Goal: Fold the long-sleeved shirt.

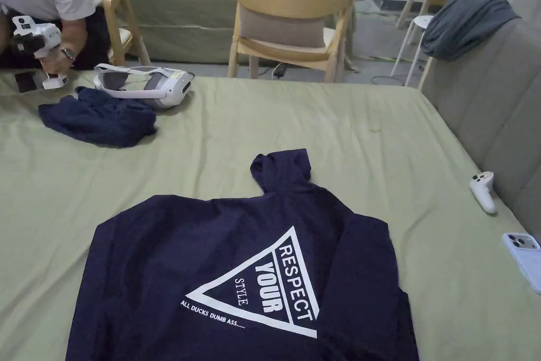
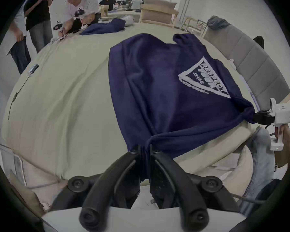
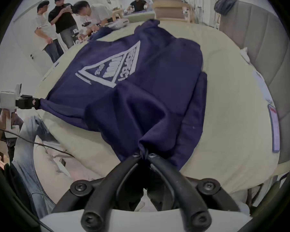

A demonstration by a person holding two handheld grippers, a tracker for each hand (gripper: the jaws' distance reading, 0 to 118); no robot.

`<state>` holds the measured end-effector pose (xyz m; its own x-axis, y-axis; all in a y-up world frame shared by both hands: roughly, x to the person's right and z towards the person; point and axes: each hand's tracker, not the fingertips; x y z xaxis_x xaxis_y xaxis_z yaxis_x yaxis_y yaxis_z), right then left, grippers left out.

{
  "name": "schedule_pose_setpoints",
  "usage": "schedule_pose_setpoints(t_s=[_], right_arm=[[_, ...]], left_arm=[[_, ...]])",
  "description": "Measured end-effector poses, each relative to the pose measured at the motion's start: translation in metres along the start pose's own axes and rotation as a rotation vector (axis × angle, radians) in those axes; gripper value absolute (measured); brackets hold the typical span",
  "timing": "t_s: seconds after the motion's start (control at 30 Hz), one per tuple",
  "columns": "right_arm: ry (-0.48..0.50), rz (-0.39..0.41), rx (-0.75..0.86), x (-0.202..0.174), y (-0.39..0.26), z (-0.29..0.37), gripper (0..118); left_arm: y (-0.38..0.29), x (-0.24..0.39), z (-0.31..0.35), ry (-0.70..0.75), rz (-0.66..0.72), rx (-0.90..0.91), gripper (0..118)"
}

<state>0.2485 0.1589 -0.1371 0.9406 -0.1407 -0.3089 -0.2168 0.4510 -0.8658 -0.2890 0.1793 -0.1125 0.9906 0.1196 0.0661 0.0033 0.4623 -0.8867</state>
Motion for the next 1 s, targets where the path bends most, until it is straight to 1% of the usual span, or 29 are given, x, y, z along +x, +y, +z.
schedule_pose_setpoints(t_s=[0.1,0.13,0.17,0.2,0.23,0.27,0.3,0.33,0.37,0.4,0.43,0.47,0.5,0.53,0.57,0.6,0.63,0.67,0.7,0.77,0.8,0.83,0.87,0.9,0.93,0.97,1.0], right_arm=[[-0.003,-0.008,-0.022,-0.001,-0.002,-0.012,1],[-0.004,-0.001,-0.036,-0.001,-0.001,-0.017,6],[-0.014,-0.006,-0.030,0.000,0.000,-0.020,29],[-0.035,-0.024,-0.008,0.001,0.001,-0.020,83],[-0.045,-0.046,0.009,0.001,0.003,-0.015,83],[-0.072,-0.051,0.026,0.000,0.006,-0.009,98],[-0.093,-0.049,0.088,0.000,0.010,0.000,116],[-0.062,-0.049,0.204,0.001,0.017,0.019,116],[-0.098,-0.054,0.244,-0.001,0.025,0.031,113],[-0.124,-0.055,0.300,-0.004,0.035,0.043,113],[-0.136,-0.039,0.384,-0.012,0.048,0.055,113],[-0.148,-0.034,0.445,-0.015,0.057,0.062,113],[-0.170,-0.044,0.495,-0.020,0.067,0.069,113],[-0.158,-0.044,0.548,-0.023,0.076,0.073,111],[-0.136,-0.043,0.583,-0.023,0.082,0.070,102],[-0.130,-0.047,0.606,-0.023,0.087,0.066,67],[-0.138,-0.053,0.593,-0.024,0.092,0.058,24],[-0.146,-0.056,0.589,-0.025,0.097,0.050,0],[-0.149,-0.061,0.599,-0.022,0.103,0.039,0],[-0.082,-0.092,0.486,-0.010,0.122,0.016,0],[-0.090,-0.100,0.507,-0.005,0.135,0.005,0],[-0.124,-0.080,0.519,-0.004,0.145,-0.007,1],[-0.141,-0.080,0.509,0.001,0.160,-0.016,18],[-0.137,-0.088,0.489,0.011,0.183,-0.029,73],[-0.122,-0.096,0.471,0.021,0.205,-0.043,112],[-0.109,-0.106,0.424,0.031,0.225,-0.060,116],[-0.177,-0.061,0.393,0.039,0.245,-0.067,114]], left_arm=[[-0.007,0.000,-0.011,-0.007,0.021,-0.020,13],[-0.005,0.000,-0.014,0.002,0.021,-0.019,21],[-0.002,0.000,-0.013,0.002,0.028,-0.015,44],[0.000,0.000,-0.010,0.003,0.042,-0.003,92],[0.004,0.001,-0.005,0.018,0.076,0.034,92],[0.010,0.001,0.000,0.052,0.082,0.096,102],[0.016,0.003,0.013,0.032,0.094,0.129,111],[0.028,0.006,0.033,0.030,0.090,0.242,107],[0.035,0.010,0.042,0.029,0.099,0.245,104],[0.047,0.016,0.049,0.052,0.107,0.259,106],[0.059,0.024,0.055,0.088,0.095,0.291,109],[0.066,0.031,0.046,0.106,0.071,0.344,111],[0.077,0.041,0.041,0.106,0.067,0.381,110],[0.089,0.047,0.039,0.088,0.068,0.397,107],[0.096,0.052,0.037,0.066,0.082,0.407,95],[0.103,0.056,0.027,0.055,0.104,0.418,57],[0.109,0.059,0.017,0.056,0.116,0.440,20],[0.114,0.061,0.010,0.057,0.131,0.446,6],[0.119,0.061,0.001,0.070,0.130,0.446,4],[0.130,0.068,-0.013,-0.012,0.143,0.432,4],[0.136,0.070,-0.021,0.022,0.141,0.430,4],[0.141,0.071,-0.029,0.037,0.138,0.421,4],[0.146,0.069,-0.034,0.036,0.135,0.413,4],[0.151,0.067,-0.040,0.030,0.142,0.401,4],[0.156,0.065,-0.047,0.025,0.149,0.393,4],[0.160,0.063,-0.053,0.024,0.151,0.386,4],[0.167,0.060,-0.059,0.027,0.150,0.375,4]])
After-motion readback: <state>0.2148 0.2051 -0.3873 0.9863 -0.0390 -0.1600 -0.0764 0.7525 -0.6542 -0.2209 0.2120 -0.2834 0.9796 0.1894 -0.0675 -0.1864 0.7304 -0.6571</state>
